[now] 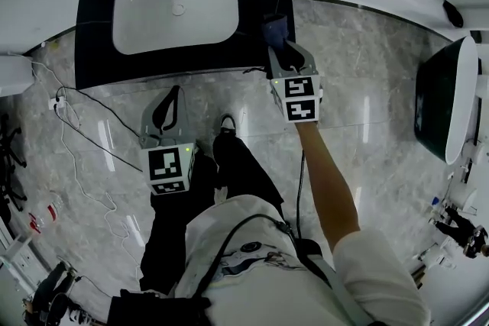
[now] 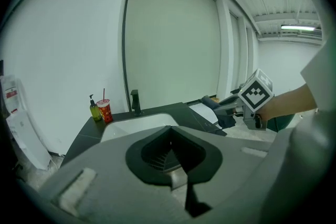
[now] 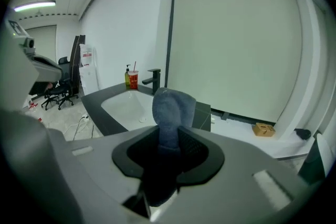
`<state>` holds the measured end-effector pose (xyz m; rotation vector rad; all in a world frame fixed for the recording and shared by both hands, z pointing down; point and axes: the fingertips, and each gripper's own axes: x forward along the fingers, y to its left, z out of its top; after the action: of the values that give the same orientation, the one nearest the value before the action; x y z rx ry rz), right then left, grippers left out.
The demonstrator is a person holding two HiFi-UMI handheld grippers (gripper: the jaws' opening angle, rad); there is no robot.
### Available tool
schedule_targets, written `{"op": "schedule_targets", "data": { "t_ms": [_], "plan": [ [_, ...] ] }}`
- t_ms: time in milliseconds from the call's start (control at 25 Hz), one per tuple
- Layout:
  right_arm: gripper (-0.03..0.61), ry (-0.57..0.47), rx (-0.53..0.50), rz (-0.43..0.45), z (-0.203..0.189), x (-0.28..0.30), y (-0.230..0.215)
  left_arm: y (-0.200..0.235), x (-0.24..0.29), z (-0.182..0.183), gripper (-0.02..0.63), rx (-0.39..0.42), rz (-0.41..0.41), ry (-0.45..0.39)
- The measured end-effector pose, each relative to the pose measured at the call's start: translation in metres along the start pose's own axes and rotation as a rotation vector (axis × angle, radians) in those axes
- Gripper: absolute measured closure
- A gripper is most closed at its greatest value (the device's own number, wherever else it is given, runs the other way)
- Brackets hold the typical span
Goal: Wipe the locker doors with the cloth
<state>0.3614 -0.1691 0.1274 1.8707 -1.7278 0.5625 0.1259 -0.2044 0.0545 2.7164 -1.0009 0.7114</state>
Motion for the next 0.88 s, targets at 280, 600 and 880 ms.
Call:
{"op": "schedule_targets", "data": {
  "t_ms": [280,600,880],
  "plan": [
    [0.471,-0.071,0.001,-0.05,-0.005,-0.066,0.057,0.006,-0.052,-0.018,0.612,0.024,-0.029,-0.052],
    [0.469,-0.135,-0.003,-0.12,-0.03,-0.138,0.121,0.018,-0.129,-0.059,0.611,0.014,-0.028,-0.091],
    [0.468,-0.155,-0.024,-0.114,-0.069,-0.148,0.161,0.035,-0.148,-0.104,0.612,0.001,-0.005,-0.098]
  ]
}}
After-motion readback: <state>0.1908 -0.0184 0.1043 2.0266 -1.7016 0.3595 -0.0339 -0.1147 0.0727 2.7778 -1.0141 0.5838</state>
